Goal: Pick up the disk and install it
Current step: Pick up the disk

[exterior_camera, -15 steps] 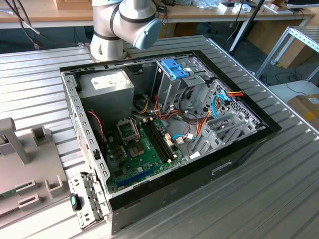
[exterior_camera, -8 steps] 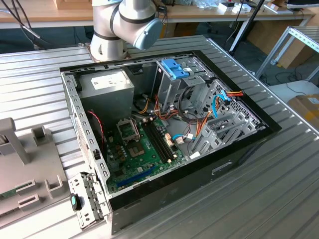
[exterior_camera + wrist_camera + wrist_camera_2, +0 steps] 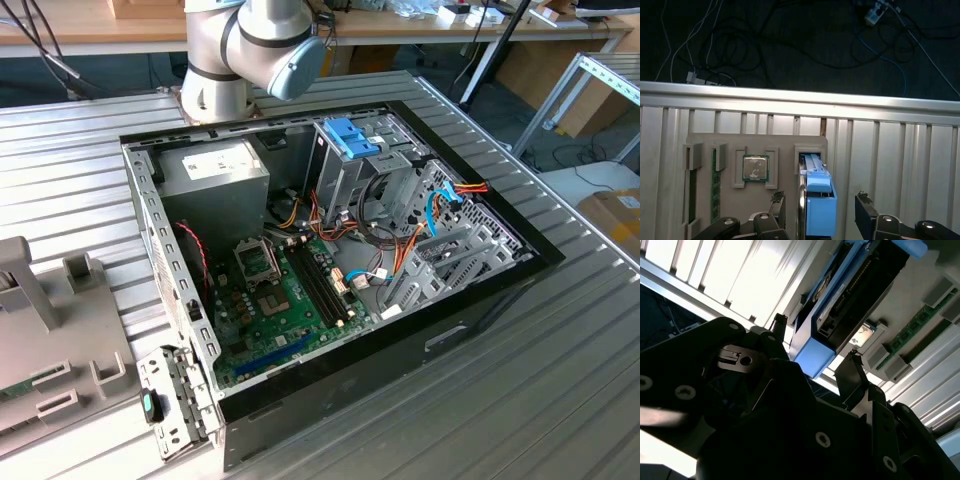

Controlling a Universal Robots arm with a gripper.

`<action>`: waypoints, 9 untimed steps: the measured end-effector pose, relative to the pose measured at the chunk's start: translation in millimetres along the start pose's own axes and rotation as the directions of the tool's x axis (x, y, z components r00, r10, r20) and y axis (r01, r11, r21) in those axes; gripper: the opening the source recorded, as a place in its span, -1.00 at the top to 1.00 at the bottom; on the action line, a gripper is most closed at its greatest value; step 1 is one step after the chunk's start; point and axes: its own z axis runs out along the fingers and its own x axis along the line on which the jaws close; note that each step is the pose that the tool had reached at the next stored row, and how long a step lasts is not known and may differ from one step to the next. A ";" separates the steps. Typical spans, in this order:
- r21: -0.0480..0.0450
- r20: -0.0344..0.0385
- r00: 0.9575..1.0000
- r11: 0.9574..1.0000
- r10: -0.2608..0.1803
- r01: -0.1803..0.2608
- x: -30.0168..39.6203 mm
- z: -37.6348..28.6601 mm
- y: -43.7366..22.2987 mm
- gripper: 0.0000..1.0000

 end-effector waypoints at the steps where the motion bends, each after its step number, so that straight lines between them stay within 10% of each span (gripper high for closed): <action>1: 0.000 0.000 1.000 1.000 0.000 0.000 0.0 0.5 0.2 -0.33; 9: 0.000 -0.001 1.000 1.000 0.000 0.000 -0.1 4.3 0.5 -0.33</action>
